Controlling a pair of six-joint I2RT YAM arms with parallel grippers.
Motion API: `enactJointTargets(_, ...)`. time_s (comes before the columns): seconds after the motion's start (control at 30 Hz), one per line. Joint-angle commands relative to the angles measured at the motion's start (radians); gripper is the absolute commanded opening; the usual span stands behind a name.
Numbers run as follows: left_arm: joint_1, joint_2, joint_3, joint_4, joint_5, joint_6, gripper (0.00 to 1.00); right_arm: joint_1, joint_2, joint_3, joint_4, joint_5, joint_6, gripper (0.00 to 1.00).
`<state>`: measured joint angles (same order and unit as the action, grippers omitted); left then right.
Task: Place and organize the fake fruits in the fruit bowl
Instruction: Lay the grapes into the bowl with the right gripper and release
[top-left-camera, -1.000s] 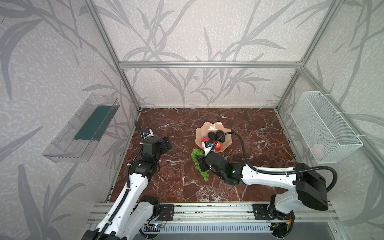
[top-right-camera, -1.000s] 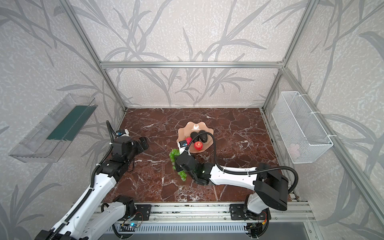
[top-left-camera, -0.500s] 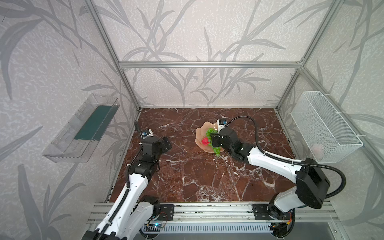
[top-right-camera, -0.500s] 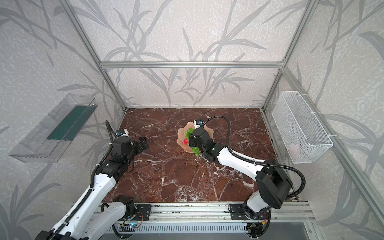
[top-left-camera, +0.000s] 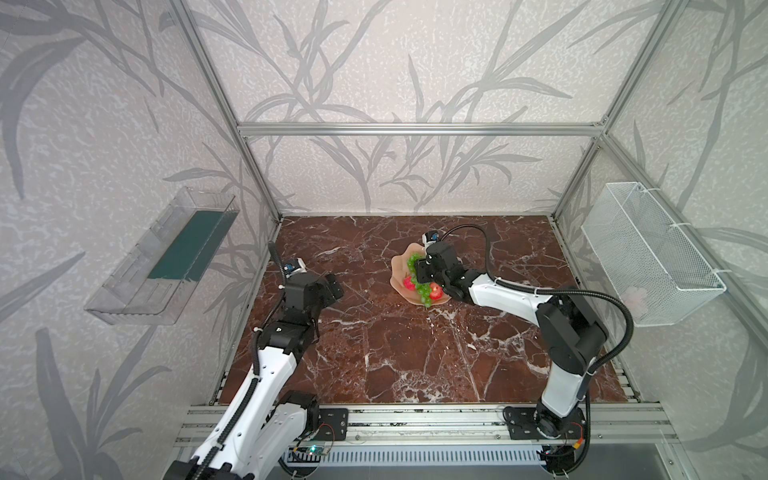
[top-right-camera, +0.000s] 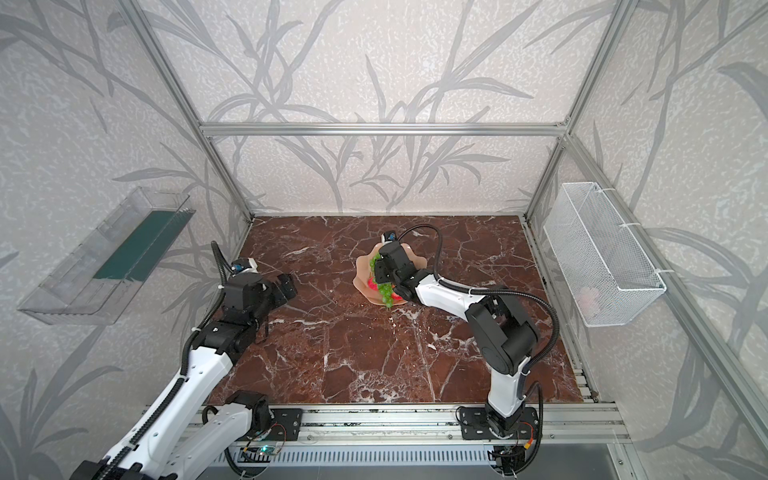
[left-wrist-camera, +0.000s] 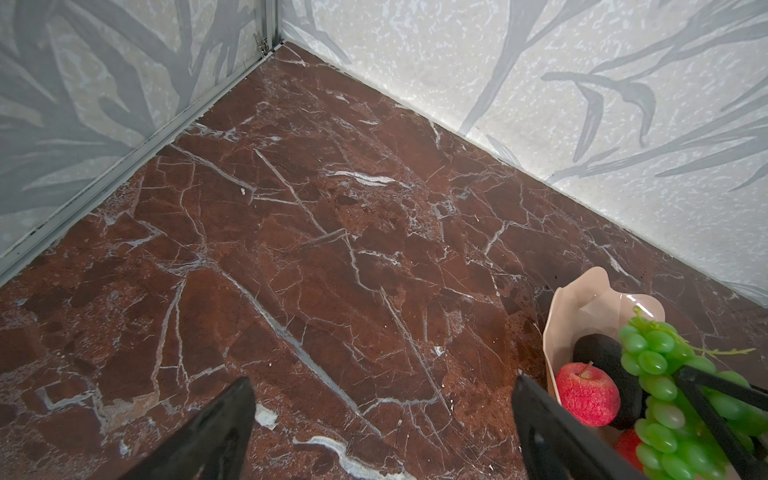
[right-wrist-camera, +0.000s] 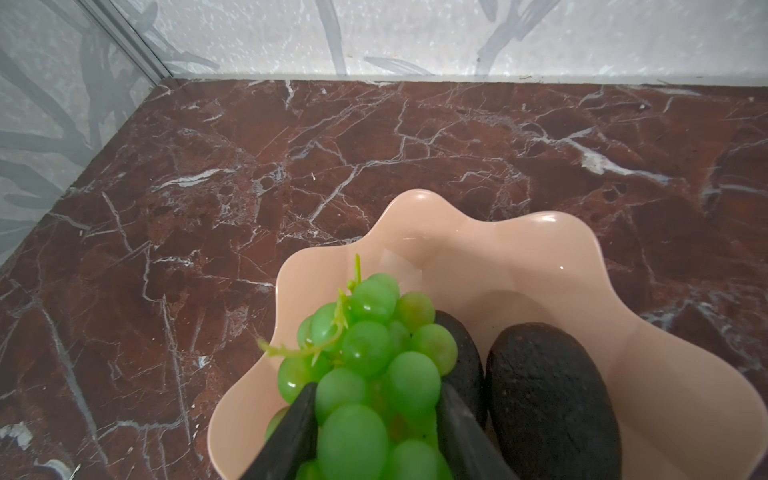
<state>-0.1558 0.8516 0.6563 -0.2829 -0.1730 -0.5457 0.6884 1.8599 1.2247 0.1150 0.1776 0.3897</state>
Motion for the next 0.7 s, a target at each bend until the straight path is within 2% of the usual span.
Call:
enactJointTargets(0.0,0.008,-0.017,-0.012,-0.003,-0.017,-0.01,0.97,-0.011,0.019,0.054,0.019,-0.026,-0.006,0.48)
enactJointTargets(0.07,0.01,-0.017,-0.012,-0.003,-0.016,-0.01,0.97,-0.022,0.029,0.072,0.004,-0.043,-0.002,0.55)
enactJointTargets(0.2,0.011,-0.021,-0.011,-0.002,-0.021,-0.01,0.97,-0.032,0.012,0.069,0.006,-0.072,-0.02,0.84)
enactJointTargets(0.37,0.012,-0.03,-0.015,0.01,-0.034,-0.003,0.97,-0.039,-0.045,0.066,-0.006,-0.085,-0.053,0.98)
enactJointTargets(0.53,0.013,-0.046,-0.053,0.095,-0.064,0.038,0.99,-0.062,-0.16,0.001,-0.013,-0.102,-0.118,0.99)
enactJointTargets(0.67,0.012,-0.049,-0.148,0.261,-0.172,0.097,1.0,-0.099,-0.347,-0.164,0.035,-0.073,-0.2,0.99)
